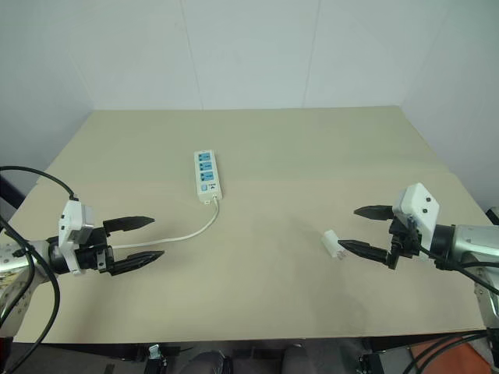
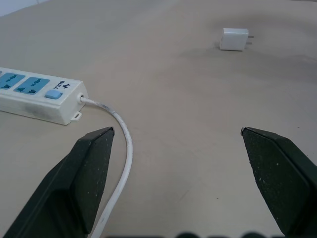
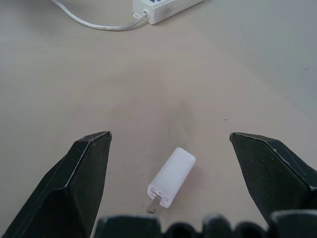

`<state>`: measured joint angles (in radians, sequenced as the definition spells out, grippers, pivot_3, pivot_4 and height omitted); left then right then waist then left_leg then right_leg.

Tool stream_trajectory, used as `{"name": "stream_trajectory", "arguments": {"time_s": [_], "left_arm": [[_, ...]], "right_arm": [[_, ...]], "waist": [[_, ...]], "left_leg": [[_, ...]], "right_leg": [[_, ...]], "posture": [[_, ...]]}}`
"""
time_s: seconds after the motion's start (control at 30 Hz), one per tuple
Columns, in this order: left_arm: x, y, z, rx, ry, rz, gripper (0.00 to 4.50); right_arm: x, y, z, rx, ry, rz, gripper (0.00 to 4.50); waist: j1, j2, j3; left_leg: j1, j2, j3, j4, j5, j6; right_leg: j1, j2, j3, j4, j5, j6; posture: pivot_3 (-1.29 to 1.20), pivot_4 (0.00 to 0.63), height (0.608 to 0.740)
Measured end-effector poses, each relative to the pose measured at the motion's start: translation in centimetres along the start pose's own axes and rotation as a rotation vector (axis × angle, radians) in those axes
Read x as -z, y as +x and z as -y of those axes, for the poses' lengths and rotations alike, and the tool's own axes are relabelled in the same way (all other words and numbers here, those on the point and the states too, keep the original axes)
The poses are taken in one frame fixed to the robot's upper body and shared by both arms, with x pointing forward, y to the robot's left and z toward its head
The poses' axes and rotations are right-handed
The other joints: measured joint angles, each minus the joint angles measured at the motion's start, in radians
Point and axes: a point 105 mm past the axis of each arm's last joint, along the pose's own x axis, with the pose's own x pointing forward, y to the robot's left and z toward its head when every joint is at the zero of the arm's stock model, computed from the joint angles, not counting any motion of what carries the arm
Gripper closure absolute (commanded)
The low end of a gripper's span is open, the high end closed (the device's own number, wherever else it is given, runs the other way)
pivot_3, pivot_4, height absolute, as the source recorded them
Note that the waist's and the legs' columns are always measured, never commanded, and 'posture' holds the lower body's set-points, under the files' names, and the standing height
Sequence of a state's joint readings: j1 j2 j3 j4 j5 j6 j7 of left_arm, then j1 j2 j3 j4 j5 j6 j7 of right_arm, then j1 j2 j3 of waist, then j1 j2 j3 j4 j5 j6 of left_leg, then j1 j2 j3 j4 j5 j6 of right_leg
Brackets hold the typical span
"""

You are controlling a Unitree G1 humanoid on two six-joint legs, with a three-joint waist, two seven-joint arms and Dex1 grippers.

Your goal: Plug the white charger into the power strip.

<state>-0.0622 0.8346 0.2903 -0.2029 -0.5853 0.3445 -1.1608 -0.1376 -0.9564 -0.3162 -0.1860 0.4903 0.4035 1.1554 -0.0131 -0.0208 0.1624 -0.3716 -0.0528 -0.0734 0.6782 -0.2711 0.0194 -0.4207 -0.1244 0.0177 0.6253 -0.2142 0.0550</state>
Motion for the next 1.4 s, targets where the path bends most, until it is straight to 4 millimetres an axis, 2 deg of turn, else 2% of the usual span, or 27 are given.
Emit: {"name": "stream_trajectory", "arguments": {"time_s": [0.47,0.63,0.67,0.83,0.93,1.03,1.1,1.27,1.4], "left_arm": [[-0.3,0.5,-0.2,-0.006,0.007,0.013,0.04],[-1.0,4.3,-2.7,-0.158,-0.075,0.025,0.04],[-0.8,5.1,-2.9,-0.177,-0.089,0.002,0.04],[0.6,11.8,-2.4,-0.224,-0.181,-0.126,0.04],[1.6,14.7,-3.2,-0.334,-0.233,-0.231,0.04],[3.1,16.7,-4.0,-0.441,-0.294,-0.326,0.64],[3.1,17.5,-4.8,-0.502,-0.289,-0.359,1.31],[3.2,18.2,-5.1,-0.542,-0.294,-0.379,2.95],[3.3,18.0,-5.2,-0.551,-0.312,-0.38,4.24]], "right_arm": [[0.0,0.0,0.0,0.005,0.001,0.002,0.0],[-0.3,0.0,0.1,0.008,-0.009,0.007,0.0],[-0.3,0.0,0.1,0.009,-0.009,0.007,0.0],[-0.7,0.1,0.1,0.014,-0.023,0.015,0.0],[-0.9,0.2,0.0,0.01,-0.034,0.019,0.0],[-1.1,0.3,-0.1,0.011,-0.041,0.022,0.0],[-1.1,0.3,-0.1,0.012,-0.041,0.022,0.0],[-1.4,0.4,-0.4,0.005,-0.044,0.029,0.0],[-1.4,0.4,-0.5,0.001,-0.037,0.037,0.0]], "waist": [[0.001,0.0,0.0],[0.013,-0.001,0.0],[0.012,-0.001,0.0],[0.018,-0.002,0.001],[0.019,-0.003,0.002],[0.017,-0.004,0.002],[0.019,-0.003,0.002],[0.021,-0.003,0.002],[0.019,-0.003,0.001]], "left_leg": [[0.0,0.0,0.0,0.0,0.0,0.0],[0.0,-0.002,-0.001,0.002,0.0,0.0],[0.0,-0.002,-0.001,0.002,0.0,0.0],[-0.002,-0.003,-0.001,0.002,0.0,0.0],[-0.002,-0.003,-0.001,0.002,0.0,0.0],[-0.002,-0.003,-0.001,0.002,0.0,0.0],[-0.001,-0.003,-0.001,0.002,0.0,-0.001],[0.002,-0.003,-0.001,0.002,0.0,-0.001],[0.003,-0.003,-0.001,0.002,0.001,-0.001]], "right_leg": [[0.0,0.0,0.0,0.0,0.0,0.0],[0.001,0.0,-0.001,0.001,0.0,0.0],[0.002,0.0,-0.001,0.001,0.0,0.0],[0.0,0.0,-0.001,0.001,0.0,0.001],[0.0,0.0,-0.001,0.001,0.0,0.001],[0.0,0.0,0.0,0.001,0.0,0.001],[0.001,0.0,0.0,0.001,0.0,0.001],[0.005,0.0,0.0,0.001,0.0,0.001],[0.006,0.0,0.0,0.001,0.0,0.001]], "posture": [[0.0,0.15,0.74],[0.0,0.15,0.74],[0.0,0.15,0.74],[0.0,0.15,0.74],[0.0,0.15,0.74],[0.0,0.15,0.74],[0.0,0.15,0.74],[0.0,0.15,0.74],[0.0,0.15,0.74]]}}
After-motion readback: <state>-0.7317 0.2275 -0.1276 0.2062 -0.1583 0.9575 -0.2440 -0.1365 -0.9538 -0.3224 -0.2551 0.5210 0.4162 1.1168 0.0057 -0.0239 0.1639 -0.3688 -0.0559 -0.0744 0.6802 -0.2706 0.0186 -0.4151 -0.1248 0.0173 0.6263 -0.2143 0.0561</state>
